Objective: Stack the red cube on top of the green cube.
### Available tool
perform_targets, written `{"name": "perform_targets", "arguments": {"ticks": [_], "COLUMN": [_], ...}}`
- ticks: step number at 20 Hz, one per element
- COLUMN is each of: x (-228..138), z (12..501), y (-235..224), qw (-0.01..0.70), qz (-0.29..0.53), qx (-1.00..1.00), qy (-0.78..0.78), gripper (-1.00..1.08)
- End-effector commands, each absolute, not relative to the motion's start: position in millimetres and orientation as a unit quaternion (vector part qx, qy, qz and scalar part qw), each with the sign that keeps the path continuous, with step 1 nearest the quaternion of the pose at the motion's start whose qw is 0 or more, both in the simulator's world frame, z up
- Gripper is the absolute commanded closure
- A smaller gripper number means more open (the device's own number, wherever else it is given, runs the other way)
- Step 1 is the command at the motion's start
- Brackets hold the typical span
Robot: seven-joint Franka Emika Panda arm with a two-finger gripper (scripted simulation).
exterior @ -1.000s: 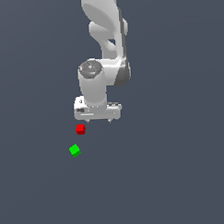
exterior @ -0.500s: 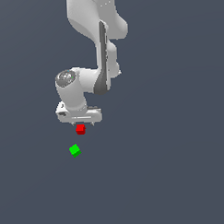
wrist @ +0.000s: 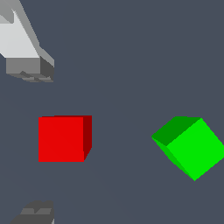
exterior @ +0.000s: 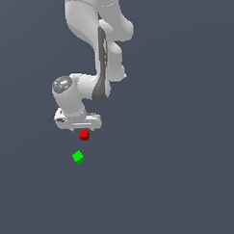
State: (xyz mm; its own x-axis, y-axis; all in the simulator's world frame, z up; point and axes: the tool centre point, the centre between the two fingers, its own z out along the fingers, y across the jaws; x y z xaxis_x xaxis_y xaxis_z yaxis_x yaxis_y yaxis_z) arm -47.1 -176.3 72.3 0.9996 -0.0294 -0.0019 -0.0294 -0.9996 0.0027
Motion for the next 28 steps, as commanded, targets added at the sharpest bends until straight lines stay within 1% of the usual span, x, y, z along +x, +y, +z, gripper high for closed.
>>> {"name": "perform_targets", "arguments": {"ticks": [1, 11, 17, 18, 28], "x": [-47.1, -47.5, -46.5, -46.5, -46.8], "z": [70.0, 29.2, 19.8, 19.8, 20.3], "y": [-176.2, -179.9, -181.0, -181.0, -181.0], "qw": [0.001, 0.0, 0.0, 0.0, 0.0], "qz": [-0.001, 0.0, 0.0, 0.0, 0.0], "qx": [1.0, 1.0, 1.0, 1.0, 1.0], "qy": [-0.014, -0.014, -0.014, -0.014, -0.014], "gripper": [-0.92, -0.92, -0.92, 1.08, 1.08]}}
